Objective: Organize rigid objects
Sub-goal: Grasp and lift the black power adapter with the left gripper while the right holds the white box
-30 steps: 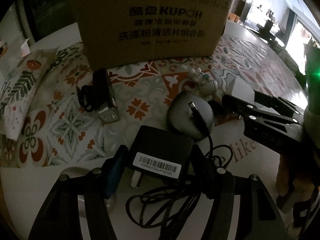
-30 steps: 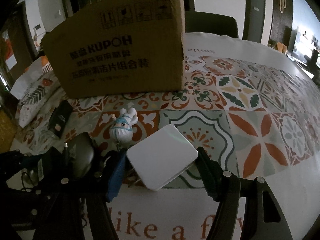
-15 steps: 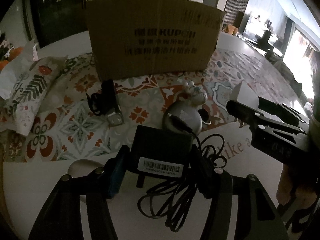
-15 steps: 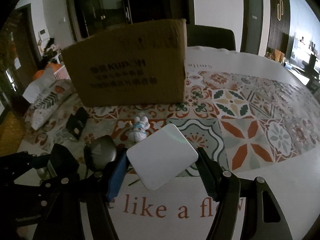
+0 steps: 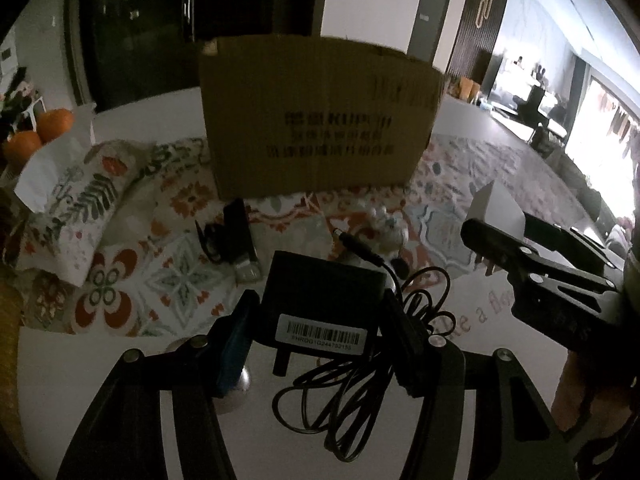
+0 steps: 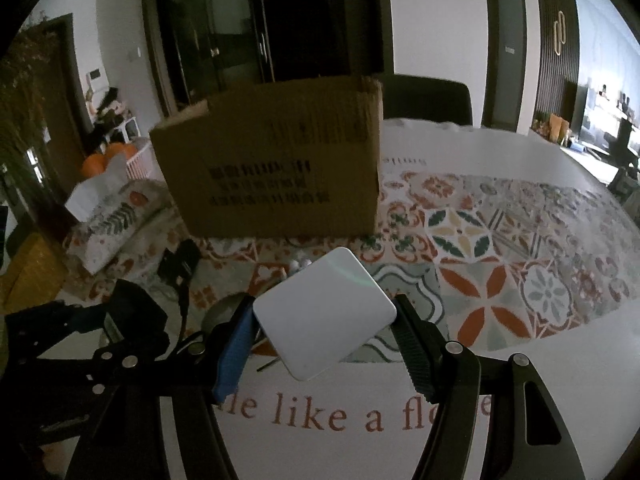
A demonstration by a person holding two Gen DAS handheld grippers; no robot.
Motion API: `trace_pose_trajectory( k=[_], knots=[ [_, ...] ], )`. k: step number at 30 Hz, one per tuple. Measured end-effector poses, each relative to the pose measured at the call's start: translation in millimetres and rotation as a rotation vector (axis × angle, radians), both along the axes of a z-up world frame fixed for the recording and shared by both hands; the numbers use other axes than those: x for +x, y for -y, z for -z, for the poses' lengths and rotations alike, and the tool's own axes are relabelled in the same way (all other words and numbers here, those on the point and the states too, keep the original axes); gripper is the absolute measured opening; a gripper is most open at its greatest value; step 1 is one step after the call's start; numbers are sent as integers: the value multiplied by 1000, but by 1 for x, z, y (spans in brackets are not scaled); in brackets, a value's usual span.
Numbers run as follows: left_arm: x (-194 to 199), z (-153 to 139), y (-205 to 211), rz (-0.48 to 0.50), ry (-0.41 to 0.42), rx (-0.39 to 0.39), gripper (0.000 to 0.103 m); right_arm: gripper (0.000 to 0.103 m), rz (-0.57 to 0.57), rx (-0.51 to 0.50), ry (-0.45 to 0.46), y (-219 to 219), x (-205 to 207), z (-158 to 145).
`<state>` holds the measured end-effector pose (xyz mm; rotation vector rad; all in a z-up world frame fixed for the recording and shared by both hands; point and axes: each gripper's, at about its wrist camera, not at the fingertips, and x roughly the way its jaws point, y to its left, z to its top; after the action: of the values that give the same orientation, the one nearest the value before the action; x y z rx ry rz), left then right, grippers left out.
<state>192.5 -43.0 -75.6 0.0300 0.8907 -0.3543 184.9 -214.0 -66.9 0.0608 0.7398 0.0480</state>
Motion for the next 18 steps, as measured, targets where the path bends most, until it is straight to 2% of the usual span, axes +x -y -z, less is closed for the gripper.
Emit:
trace_pose_trajectory(
  k=[18],
  knots=[
    [21, -58, -8, -49, 145, -52, 59, 67, -20, 24, 141, -10, 14, -57]
  ],
)
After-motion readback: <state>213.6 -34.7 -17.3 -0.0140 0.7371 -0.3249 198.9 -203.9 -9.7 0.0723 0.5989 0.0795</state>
